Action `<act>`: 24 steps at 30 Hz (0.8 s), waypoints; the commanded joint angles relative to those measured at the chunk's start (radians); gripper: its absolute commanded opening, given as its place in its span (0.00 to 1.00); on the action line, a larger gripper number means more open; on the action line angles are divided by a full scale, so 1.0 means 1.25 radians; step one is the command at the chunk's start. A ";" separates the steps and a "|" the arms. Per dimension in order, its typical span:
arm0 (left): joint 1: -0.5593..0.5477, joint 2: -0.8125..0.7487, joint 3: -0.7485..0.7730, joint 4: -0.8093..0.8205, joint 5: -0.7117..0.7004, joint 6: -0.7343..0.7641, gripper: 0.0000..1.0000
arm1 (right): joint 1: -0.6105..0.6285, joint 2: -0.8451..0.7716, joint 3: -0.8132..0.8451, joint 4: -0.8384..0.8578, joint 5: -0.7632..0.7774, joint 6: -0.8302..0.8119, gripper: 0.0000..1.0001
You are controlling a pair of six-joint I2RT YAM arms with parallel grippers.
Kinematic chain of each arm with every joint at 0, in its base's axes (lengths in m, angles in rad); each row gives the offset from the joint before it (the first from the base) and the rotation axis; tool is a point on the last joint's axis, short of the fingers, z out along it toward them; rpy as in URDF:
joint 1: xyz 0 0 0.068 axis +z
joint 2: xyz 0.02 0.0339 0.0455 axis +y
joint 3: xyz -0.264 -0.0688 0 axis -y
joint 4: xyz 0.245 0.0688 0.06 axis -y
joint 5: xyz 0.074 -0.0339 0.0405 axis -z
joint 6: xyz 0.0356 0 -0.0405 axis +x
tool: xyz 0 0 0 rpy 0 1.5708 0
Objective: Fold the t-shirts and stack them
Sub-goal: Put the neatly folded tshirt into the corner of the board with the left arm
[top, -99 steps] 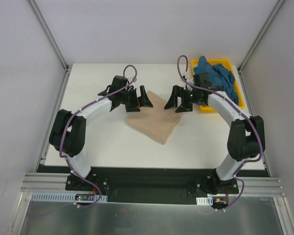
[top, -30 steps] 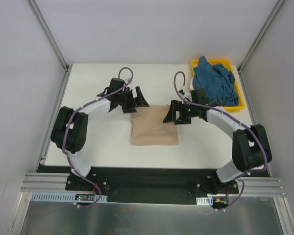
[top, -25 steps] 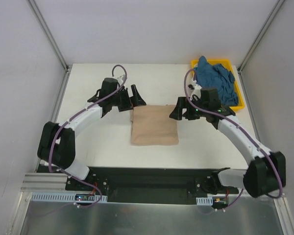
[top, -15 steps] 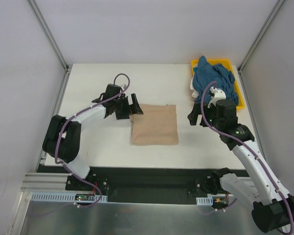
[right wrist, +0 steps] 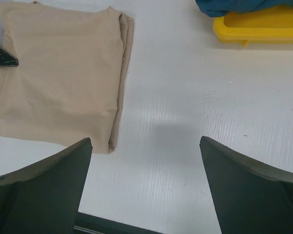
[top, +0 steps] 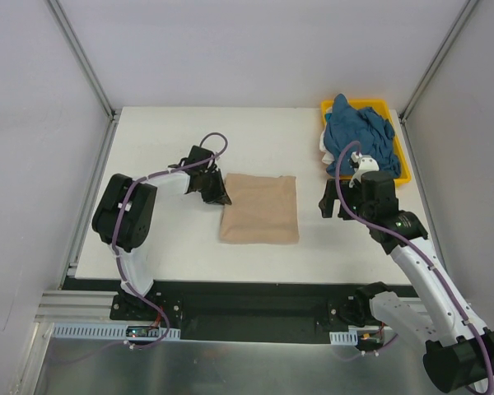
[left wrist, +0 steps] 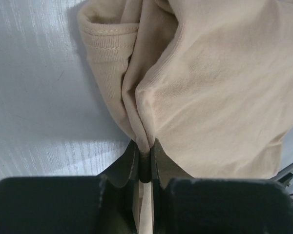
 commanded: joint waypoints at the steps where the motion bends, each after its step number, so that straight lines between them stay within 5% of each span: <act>1: -0.005 -0.012 0.029 -0.048 -0.125 0.042 0.00 | -0.005 -0.016 0.006 0.004 0.015 -0.019 0.97; 12: 0.061 -0.016 0.114 -0.183 -0.381 0.201 0.00 | -0.005 -0.001 0.003 -0.002 0.064 -0.026 0.96; 24: 0.199 -0.017 0.135 -0.241 -0.519 0.356 0.00 | -0.006 0.034 0.012 -0.003 0.080 -0.031 0.97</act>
